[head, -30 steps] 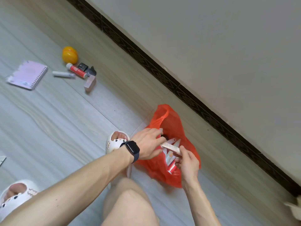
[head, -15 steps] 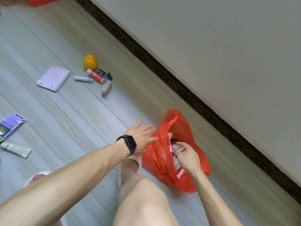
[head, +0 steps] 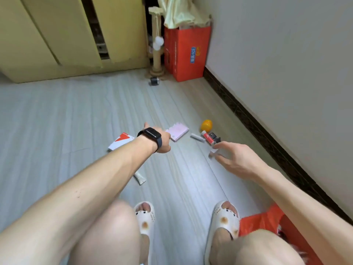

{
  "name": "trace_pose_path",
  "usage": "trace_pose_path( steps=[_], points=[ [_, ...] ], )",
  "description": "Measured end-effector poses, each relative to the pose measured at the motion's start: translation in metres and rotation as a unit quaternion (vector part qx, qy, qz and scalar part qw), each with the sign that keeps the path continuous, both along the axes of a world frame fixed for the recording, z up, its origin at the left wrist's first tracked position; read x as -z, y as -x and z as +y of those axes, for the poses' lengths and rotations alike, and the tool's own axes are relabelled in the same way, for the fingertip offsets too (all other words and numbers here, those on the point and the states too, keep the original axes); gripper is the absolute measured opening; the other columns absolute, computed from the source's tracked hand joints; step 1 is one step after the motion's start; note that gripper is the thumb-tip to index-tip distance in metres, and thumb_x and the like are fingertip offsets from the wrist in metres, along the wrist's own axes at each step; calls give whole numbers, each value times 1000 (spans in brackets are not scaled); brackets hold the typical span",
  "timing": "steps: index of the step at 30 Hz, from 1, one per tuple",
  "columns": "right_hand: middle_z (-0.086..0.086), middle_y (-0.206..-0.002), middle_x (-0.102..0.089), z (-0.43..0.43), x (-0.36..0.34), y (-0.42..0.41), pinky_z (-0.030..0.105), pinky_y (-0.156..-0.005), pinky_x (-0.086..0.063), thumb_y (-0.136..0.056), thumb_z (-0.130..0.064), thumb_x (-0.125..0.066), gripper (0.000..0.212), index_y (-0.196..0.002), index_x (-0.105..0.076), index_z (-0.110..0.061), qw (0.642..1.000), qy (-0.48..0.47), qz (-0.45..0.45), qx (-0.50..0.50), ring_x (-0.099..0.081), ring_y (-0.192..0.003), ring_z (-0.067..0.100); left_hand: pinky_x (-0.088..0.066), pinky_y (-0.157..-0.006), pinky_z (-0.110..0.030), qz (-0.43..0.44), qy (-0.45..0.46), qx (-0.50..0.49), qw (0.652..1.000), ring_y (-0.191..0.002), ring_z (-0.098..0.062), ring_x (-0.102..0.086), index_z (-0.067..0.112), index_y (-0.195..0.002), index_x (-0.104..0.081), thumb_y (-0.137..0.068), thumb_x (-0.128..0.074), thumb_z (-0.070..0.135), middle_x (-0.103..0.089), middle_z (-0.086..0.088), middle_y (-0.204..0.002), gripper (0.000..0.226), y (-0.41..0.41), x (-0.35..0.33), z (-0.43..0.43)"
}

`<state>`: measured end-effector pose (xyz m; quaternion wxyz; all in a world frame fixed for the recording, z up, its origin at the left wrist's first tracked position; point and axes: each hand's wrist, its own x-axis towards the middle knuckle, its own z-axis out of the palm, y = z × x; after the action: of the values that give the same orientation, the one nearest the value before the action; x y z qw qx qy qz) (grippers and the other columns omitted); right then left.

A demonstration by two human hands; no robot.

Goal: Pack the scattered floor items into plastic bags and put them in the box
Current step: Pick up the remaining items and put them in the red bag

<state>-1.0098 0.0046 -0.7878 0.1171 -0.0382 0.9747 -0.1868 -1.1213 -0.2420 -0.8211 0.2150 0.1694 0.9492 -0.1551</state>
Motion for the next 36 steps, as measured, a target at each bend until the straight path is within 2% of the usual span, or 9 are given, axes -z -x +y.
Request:
trace_pose_path(
  steps=[4, 8, 15, 19, 22, 24, 28, 33, 36],
  points=[
    [0, -104, -68, -62, 4, 36, 35, -87, -49, -98, -42, -50, 38, -134, -51, -31, 984, -110, -80, -115, -59, -94, 20, -28, -105, -48, -13, 3, -105, 994, -129, -24, -48, 27, -136, -50, -94, -42, 45, -53, -1, -139, 47, -23, 25, -110],
    [1, -133, -57, -120, 43, 51, 34, -94, -45, -99, -43, -44, 44, -141, -44, -31, 957, -172, -123, -197, -53, -121, 22, -25, -108, -53, -113, 30, -231, 966, -132, -27, -44, 29, -144, -40, -93, -42, 47, -45, -5, -144, 54, -79, 98, -204],
    [0, -132, -55, -197, 159, 62, 36, -99, -45, -99, -44, -43, 46, -143, -42, -32, 935, -142, -221, -238, -49, -127, 20, -37, -107, -46, -211, -62, -430, 876, -133, -33, -40, 32, -153, -20, -87, -47, 56, -33, -6, -151, 75, -170, 221, -262],
    [4, -141, -49, -229, 228, 58, 32, -103, -38, -100, -40, -45, 46, -144, -43, -29, 935, -91, -262, -221, -45, -133, 23, -47, -95, -43, -174, -82, -515, 835, -121, -32, -50, 41, -148, -16, -85, -48, 49, -37, -7, -141, 72, -206, 266, -254],
    [1, -160, -27, -249, 273, 52, 39, -114, -29, -103, -37, -40, 44, -145, -41, -27, 932, -89, -247, -251, -21, -147, 29, -51, -76, -38, -129, -77, -570, 808, -95, -33, -59, 32, -140, -21, -87, -47, 23, -39, -11, -127, 60, -224, 282, -244],
    [5, -165, -13, -260, 292, 56, 44, -116, -28, -104, -41, -32, 46, -149, -33, -32, 947, -61, -222, -224, -16, -148, 34, -50, -68, -38, -101, -77, -568, 813, -88, -33, -59, 24, -133, -27, -87, -47, 9, -39, -10, -125, 52, -221, 291, -239],
    [10, -165, -1, -271, 322, 81, 48, -116, -28, -102, -46, -29, 54, -154, -17, -38, 959, -56, -167, -223, -16, -147, 32, -48, -75, -41, -57, -114, -537, 834, -103, -35, -55, 21, -136, -31, -87, -45, 6, -39, -12, -129, 54, -180, 304, -235],
    [8, -144, -35, -261, 349, 105, 46, -95, -44, -101, -41, -37, 39, -138, -44, -30, 964, -116, -120, -206, -39, -124, 35, -53, -78, -44, -37, -149, -527, 836, -95, -35, -58, 22, -132, -35, -86, -48, 6, -40, -10, -125, 50, -101, 306, -235],
    [14, -129, -41, -236, 353, 109, 45, -85, -46, -101, -31, -44, 46, -146, -36, -29, 970, -122, -128, -169, -44, -112, 37, -52, -80, -42, -51, -156, -508, 845, -98, -35, -59, 20, -129, -38, -88, -48, 5, -41, -10, -125, 44, -72, 302, -229]
  ],
)
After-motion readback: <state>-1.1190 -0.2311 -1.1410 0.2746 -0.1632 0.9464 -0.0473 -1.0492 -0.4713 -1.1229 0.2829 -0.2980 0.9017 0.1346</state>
